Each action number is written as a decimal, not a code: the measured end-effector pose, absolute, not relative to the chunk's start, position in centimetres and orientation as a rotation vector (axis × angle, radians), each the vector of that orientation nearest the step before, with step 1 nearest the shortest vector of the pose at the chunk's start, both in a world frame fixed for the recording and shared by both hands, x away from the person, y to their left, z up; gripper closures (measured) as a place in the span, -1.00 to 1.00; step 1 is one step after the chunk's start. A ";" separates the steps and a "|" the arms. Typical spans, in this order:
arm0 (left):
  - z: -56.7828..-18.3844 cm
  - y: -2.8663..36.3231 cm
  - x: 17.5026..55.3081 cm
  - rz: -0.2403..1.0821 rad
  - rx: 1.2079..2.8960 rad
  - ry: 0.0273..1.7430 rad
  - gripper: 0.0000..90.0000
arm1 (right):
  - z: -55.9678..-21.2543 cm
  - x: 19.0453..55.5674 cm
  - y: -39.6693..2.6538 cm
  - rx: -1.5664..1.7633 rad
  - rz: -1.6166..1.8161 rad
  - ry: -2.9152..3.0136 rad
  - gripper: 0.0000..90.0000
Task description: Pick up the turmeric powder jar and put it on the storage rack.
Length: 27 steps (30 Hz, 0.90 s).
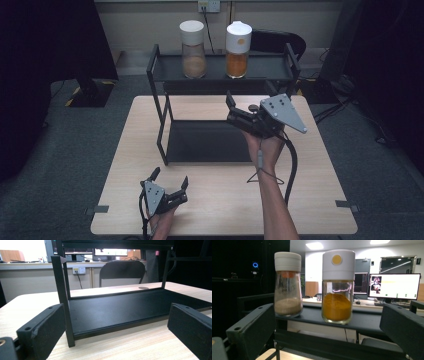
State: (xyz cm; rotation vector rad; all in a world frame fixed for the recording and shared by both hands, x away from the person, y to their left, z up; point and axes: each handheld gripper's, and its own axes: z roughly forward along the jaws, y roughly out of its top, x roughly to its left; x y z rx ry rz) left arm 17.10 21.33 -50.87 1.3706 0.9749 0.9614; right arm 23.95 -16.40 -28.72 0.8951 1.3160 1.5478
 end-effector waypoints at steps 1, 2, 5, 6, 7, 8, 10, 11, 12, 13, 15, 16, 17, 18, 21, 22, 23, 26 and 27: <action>-50.9 21.3 17.1 0.962 1.371 0.975 -0.97 | -28.9 23.8 -16.5 0.896 1.548 1.312 -1.00; -50.9 21.3 17.1 0.962 1.371 0.975 -0.97 | -29.1 23.6 -16.6 0.897 1.546 1.311 -1.00; -50.9 21.3 17.1 0.962 1.371 0.975 -0.97 | -29.7 23.2 -17.1 0.906 1.571 1.315 -1.00; -50.9 21.3 17.1 0.962 1.371 0.975 -0.97 | -29.9 23.1 -17.3 0.912 1.576 1.313 -1.00; -50.9 21.3 17.1 0.962 1.371 0.975 -0.97 | -30.2 22.9 -17.4 0.911 1.581 1.312 -1.00; -50.9 21.3 17.1 0.962 1.370 0.976 -0.97 | -30.4 22.7 -17.5 0.911 1.580 1.311 -1.00; -50.9 21.3 17.1 0.962 1.371 0.975 -0.97 | -30.7 22.5 -17.6 0.912 1.571 1.315 -1.00; -50.9 21.3 17.1 0.962 1.370 0.976 -0.97 | -30.8 22.4 -17.6 0.911 1.567 1.315 -1.00; -50.9 21.3 17.1 0.962 1.371 0.976 -0.97 | -31.1 22.1 -17.6 0.913 1.564 1.311 -1.00; -50.9 21.3 17.1 0.962 1.370 0.976 -0.97 | -31.3 22.0 -17.7 0.909 1.559 1.311 -1.00; -50.9 21.3 17.1 0.962 1.370 0.977 -0.97 | -31.6 21.6 -17.8 0.918 1.567 1.309 -1.00; -50.9 21.3 17.1 0.962 1.370 0.976 -0.97 | -31.8 21.5 -18.0 0.923 1.576 1.313 -1.00; -50.9 21.3 17.1 0.962 1.370 0.976 -0.97 | -32.0 21.3 -18.2 0.925 1.578 1.310 -1.00; -50.9 21.3 17.1 0.962 1.370 0.977 -0.97 | -32.2 21.1 -18.2 0.930 1.584 1.302 -1.00; -50.9 21.3 17.1 0.961 1.369 0.977 -0.97 | -33.1 20.4 -18.6 0.918 1.592 1.287 -1.00; -50.9 21.3 17.1 0.961 1.369 0.977 -0.97 | -33.3 20.2 -18.6 0.916 1.585 1.284 -1.00; -50.9 21.3 17.1 0.961 1.369 0.976 -0.97 | -33.5 20.0 -18.6 0.913 1.583 1.280 -1.00; -50.9 21.3 17.1 0.962 1.369 0.977 -0.97 | -34.1 19.3 -18.7 0.908 1.572 1.271 -1.00; -50.9 21.3 17.1 0.961 1.369 0.977 -0.97 | -34.3 19.1 -18.7 0.906 1.572 1.271 -1.00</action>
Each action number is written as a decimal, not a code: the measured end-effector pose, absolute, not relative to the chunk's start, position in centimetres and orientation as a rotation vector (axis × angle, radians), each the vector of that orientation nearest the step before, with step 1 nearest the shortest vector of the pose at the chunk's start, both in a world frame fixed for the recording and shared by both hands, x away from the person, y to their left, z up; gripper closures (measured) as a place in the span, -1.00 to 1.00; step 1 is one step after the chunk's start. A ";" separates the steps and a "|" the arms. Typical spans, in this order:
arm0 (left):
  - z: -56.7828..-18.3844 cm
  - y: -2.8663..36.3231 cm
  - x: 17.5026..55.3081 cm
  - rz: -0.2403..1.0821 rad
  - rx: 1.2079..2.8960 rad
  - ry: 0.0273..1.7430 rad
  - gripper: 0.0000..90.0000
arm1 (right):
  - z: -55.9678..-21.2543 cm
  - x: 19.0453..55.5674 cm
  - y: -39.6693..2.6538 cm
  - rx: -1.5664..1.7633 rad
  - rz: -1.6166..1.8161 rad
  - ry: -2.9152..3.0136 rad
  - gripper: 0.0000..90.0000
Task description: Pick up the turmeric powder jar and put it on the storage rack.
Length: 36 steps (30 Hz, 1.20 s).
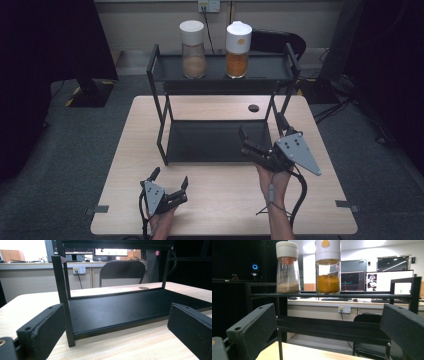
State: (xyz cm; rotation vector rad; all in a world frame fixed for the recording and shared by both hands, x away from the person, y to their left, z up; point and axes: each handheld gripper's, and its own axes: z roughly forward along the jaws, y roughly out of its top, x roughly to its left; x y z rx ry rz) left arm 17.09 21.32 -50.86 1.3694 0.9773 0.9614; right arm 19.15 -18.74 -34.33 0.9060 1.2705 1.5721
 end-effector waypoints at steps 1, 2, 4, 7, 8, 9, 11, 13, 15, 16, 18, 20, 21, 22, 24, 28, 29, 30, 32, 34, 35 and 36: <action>-50.9 21.3 17.1 0.962 1.370 0.977 -0.97 | -34.5 19.0 -18.8 0.906 1.569 1.271 -1.00; -50.9 21.3 17.1 0.962 1.370 0.977 -0.97 | -34.8 18.8 -18.8 0.909 1.569 1.268 -1.00; -50.9 21.3 17.1 0.962 1.369 0.977 -0.97 | -35.3 18.5 -18.9 0.912 1.572 1.270 -1.00; -50.9 21.3 17.1 0.962 1.369 0.977 -0.97 | -36.0 18.2 -19.0 0.920 1.567 1.279 -1.00; -50.9 21.3 17.1 0.962 1.369 0.978 -0.97 | -36.3 18.1 -19.0 0.925 1.568 1.276 -1.00; -50.9 21.3 17.1 0.962 1.369 0.978 -0.97 | -36.6 17.9 -19.0 0.931 1.569 1.276 -1.00; -50.9 21.3 17.1 0.962 1.369 0.978 -0.97 | -37.2 17.7 -19.1 0.942 1.569 1.276 -1.00; -50.9 21.3 17.1 0.962 1.369 0.977 -0.97 | -37.9 17.5 -19.2 0.950 1.576 1.274 -1.00; -50.9 21.3 17.1 0.962 1.369 0.978 -0.97 | -38.6 17.3 -19.3 0.960 1.578 1.276 -1.00; -50.9 21.3 17.1 0.962 1.369 0.977 -0.97 | -39.0 17.1 -19.3 0.967 1.576 1.277 -1.00; -50.9 21.3 17.1 0.962 1.369 0.977 -0.97 | -39.8 16.9 -19.4 0.986 1.576 1.277 -1.00; -50.9 21.3 17.1 0.962 1.370 0.976 -0.97 | -40.5 16.6 -19.5 1.007 1.571 1.281 -1.00; -50.9 21.3 17.1 0.963 1.370 0.976 -0.97 | -40.8 16.5 -19.6 1.017 1.573 1.284 -1.00; -50.9 21.3 17.1 0.962 1.370 0.976 -0.97 | -41.1 16.4 -19.6 1.027 1.571 1.288 -1.00; -50.9 21.3 17.1 0.963 1.370 0.976 -0.97 | -41.7 16.2 -19.7 1.038 1.563 1.291 -1.00; -50.9 21.3 17.1 0.963 1.370 0.976 -0.97 | -42.8 16.0 -20.0 1.053 1.553 1.300 -1.00; -50.9 21.3 17.1 0.963 1.371 0.976 -0.97 | -43.2 15.9 -20.1 1.055 1.554 1.299 -1.00; -50.9 21.3 17.1 0.964 1.371 0.976 -0.97 | -43.5 15.8 -20.1 1.058 1.549 1.297 -1.00; -50.9 21.3 17.1 0.963 1.370 0.977 -0.97 | -44.2 15.7 -20.1 1.062 1.542 1.290 -1.00; -50.9 21.3 17.1 0.964 1.371 0.976 -0.97 | -44.7 15.5 -20.1 1.071 1.528 1.291 -1.00; -50.9 21.3 17.1 0.964 1.371 0.976 -0.97 | -45.0 15.5 -20.1 1.071 1.525 1.293 -1.00; -50.9 21.3 17.1 0.964 1.370 0.976 -0.97 | -45.3 15.5 -20.1 1.073 1.519 1.295 -1.00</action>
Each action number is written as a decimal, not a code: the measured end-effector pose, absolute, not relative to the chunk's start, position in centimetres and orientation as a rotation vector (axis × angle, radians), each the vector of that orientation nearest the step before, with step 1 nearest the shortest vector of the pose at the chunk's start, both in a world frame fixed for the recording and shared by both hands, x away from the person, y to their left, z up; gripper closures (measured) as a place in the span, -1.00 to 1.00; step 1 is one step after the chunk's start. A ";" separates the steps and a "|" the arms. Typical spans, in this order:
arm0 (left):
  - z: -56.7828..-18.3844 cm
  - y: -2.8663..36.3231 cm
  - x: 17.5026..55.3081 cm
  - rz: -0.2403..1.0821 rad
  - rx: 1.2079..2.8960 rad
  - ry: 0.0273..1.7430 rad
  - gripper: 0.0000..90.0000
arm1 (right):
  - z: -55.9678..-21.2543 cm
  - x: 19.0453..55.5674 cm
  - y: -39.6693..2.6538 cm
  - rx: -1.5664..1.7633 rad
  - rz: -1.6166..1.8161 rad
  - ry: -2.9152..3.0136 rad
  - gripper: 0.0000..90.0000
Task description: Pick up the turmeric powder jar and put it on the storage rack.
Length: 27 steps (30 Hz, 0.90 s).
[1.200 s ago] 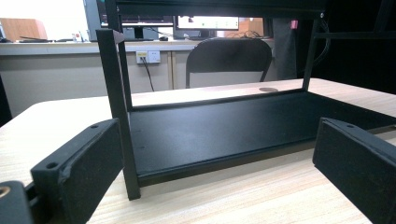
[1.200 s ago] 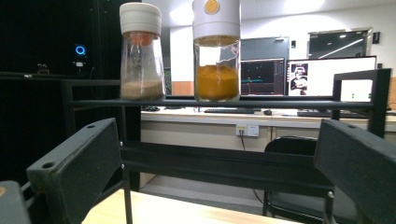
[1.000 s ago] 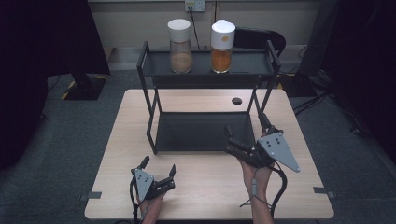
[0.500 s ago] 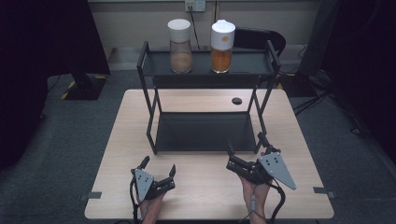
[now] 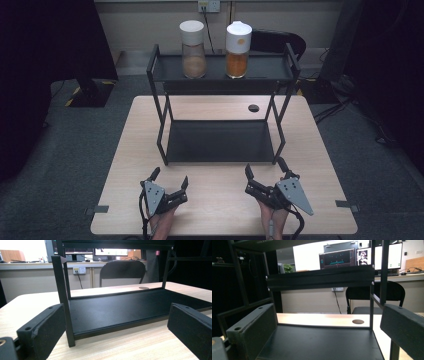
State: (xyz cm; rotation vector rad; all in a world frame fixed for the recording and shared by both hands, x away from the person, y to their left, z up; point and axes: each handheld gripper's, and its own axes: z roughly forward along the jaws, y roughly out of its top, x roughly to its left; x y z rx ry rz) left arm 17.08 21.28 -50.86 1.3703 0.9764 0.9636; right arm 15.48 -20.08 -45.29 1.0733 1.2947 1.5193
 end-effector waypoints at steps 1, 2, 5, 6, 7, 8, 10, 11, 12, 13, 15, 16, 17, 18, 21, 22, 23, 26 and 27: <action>-50.9 21.3 17.1 0.963 1.370 0.977 -0.97 | -45.6 15.5 -20.1 1.070 1.511 1.300 -1.00; -50.9 21.3 17.1 0.963 1.370 0.976 -0.97 | -45.8 15.4 -20.0 1.069 1.497 1.304 -1.00; -50.9 21.3 17.1 0.963 1.371 0.975 -0.97 | -46.5 15.2 -19.7 1.061 1.470 1.313 -1.00; -50.9 21.3 17.1 0.963 1.370 0.975 -0.97 | -46.8 15.2 -19.7 1.059 1.463 1.317 -1.00; -50.9 21.3 17.1 0.964 1.371 0.975 -0.97 | -47.1 15.2 -19.7 1.057 1.456 1.320 -1.00; -50.9 21.3 17.1 0.964 1.371 0.975 -0.97 | -47.3 15.2 -19.6 1.062 1.447 1.324 -1.00; -50.9 21.3 17.1 0.964 1.371 0.975 -0.97 | -47.8 15.3 -19.6 1.064 1.430 1.335 -1.00; -50.9 21.3 17.1 0.964 1.371 0.975 -0.97 | -48.1 15.3 -19.5 1.060 1.419 1.337 -1.00; -50.9 21.3 17.1 0.964 1.371 0.975 -0.97 | -48.4 15.3 -19.5 1.058 1.417 1.337 -1.00; -50.9 21.3 17.1 0.964 1.371 0.975 -0.97 | -48.6 15.4 -19.4 1.060 1.416 1.338 -1.00; -50.9 21.3 17.1 0.964 1.371 0.975 -0.97 | -49.0 15.4 -19.5 1.074 1.419 1.343 -1.00; -50.9 21.3 17.1 0.964 1.371 0.975 -0.97 | -49.1 15.5 -19.5 1.078 1.419 1.344 -1.00; -50.9 21.3 17.1 0.964 1.371 0.974 -0.97 | -49.4 15.5 -19.5 1.080 1.419 1.343 -1.00; -50.9 21.3 17.1 0.964 1.371 0.974 -0.97 | -49.5 15.6 -19.5 1.081 1.418 1.343 -1.00; -50.9 21.3 17.1 0.964 1.371 0.974 -0.97 | -49.8 15.7 -19.4 1.092 1.401 1.357 -1.00; -50.9 21.3 17.1 0.964 1.371 0.973 -0.97 | -49.9 15.7 -19.4 1.096 1.395 1.360 -1.00; -50.9 21.3 17.1 0.964 1.371 0.973 -0.97 | -50.0 15.7 -19.3 1.100 1.389 1.362 -1.00; -50.9 21.3 17.1 0.964 1.371 0.973 -0.97 | -50.3 15.8 -19.3 1.115 1.368 1.368 -1.00; -50.9 21.3 17.1 0.964 1.371 0.973 -0.97 | -50.4 15.8 -19.3 1.119 1.365 1.367 -1.00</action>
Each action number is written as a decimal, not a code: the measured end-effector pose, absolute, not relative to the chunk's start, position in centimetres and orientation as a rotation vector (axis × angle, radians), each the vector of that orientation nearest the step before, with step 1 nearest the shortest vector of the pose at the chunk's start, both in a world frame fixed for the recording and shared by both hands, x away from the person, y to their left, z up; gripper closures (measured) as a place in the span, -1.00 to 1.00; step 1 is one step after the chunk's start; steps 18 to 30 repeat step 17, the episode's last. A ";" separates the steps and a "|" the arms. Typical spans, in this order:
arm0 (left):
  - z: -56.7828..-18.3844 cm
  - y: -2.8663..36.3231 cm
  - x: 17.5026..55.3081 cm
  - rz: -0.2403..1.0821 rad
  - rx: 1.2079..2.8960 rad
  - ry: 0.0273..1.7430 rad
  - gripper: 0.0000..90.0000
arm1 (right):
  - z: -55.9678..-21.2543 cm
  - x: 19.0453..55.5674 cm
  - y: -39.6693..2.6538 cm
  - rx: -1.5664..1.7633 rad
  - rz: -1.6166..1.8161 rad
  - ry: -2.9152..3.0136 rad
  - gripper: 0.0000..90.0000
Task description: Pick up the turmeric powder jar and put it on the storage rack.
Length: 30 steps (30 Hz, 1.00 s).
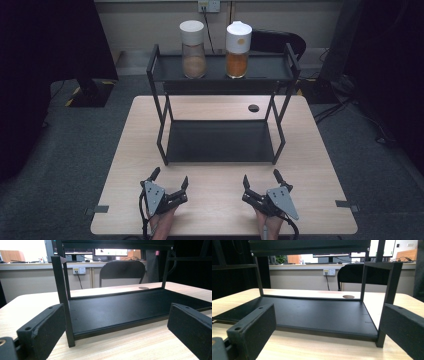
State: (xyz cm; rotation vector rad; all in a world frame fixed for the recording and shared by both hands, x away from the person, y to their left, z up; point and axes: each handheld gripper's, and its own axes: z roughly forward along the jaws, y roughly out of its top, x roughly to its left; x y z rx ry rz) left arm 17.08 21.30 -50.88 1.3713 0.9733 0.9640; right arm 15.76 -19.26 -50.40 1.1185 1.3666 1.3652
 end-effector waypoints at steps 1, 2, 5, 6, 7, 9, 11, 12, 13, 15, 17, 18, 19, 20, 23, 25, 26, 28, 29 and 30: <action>-50.9 21.3 17.1 0.964 1.371 0.973 -0.97 | -50.5 15.8 -19.3 1.121 1.358 1.370 -1.00; -50.9 21.3 17.1 0.964 1.372 0.973 -0.97 | -50.6 15.8 -19.3 1.124 1.354 1.373 -1.00; -50.9 21.3 17.1 0.964 1.371 0.974 -0.97 | -50.8 15.7 -19.1 1.116 1.349 1.365 -1.00; -50.9 21.3 17.1 0.964 1.371 0.974 -0.97 | -50.8 15.7 -19.1 1.117 1.348 1.367 -1.00; -50.9 21.3 17.1 0.964 1.371 0.974 -0.97 | -50.8 15.7 -19.1 1.115 1.349 1.366 -1.00; -50.9 21.3 17.1 0.963 1.371 0.975 -0.97 | -51.0 15.6 -19.0 1.108 1.346 1.358 -1.00; -50.9 21.3 17.1 0.962 1.370 0.976 -0.97 | -51.2 15.5 -18.8 1.097 1.341 1.349 -1.00; -50.9 21.3 17.1 0.962 1.370 0.976 -0.97 | -51.2 15.4 -18.7 1.095 1.338 1.344 -1.00; -50.9 21.3 17.1 0.962 1.370 0.976 -0.97 | -51.3 15.4 -18.7 1.093 1.336 1.339 -1.00; -50.9 21.3 17.1 0.963 1.369 0.978 -0.97 | -51.4 15.3 -18.6 1.097 1.338 1.331 -1.00; -50.9 21.3 17.1 0.961 1.368 0.979 -0.97 | -51.4 15.3 -18.6 1.096 1.337 1.329 -1.00; -50.9 21.3 17.1 0.961 1.368 0.979 -0.97 | -51.4 15.3 -18.6 1.096 1.337 1.329 -1.00; -50.9 21.3 17.1 0.961 1.368 0.979 -0.97 | -51.4 15.3 -18.6 1.096 1.337 1.329 -1.00; -50.9 21.3 17.1 0.961 1.368 0.979 -0.97 | -51.4 15.3 -18.6 1.096 1.337 1.329 -1.00; -50.9 21.3 17.1 0.961 1.368 0.979 -0.97 | -51.4 15.3 -18.6 1.096 1.337 1.329 -1.00; -50.9 21.3 17.1 0.961 1.368 0.979 -0.97 | -51.4 15.3 -18.6 1.096 1.337 1.329 -1.00; -50.9 21.3 17.1 0.961 1.368 0.979 -0.97 | -51.4 15.3 -18.6 1.096 1.337 1.329 -1.00; -50.9 21.3 17.1 0.961 1.368 0.979 -0.97 | -51.4 15.3 -18.6 1.096 1.337 1.329 -1.00; -50.9 21.3 17.1 0.961 1.368 0.979 -0.97 | -51.4 15.3 -18.6 1.096 1.337 1.329 -1.00; -50.9 21.3 17.1 0.961 1.368 0.979 -0.97 | -51.4 15.3 -18.6 1.096 1.337 1.329 -1.00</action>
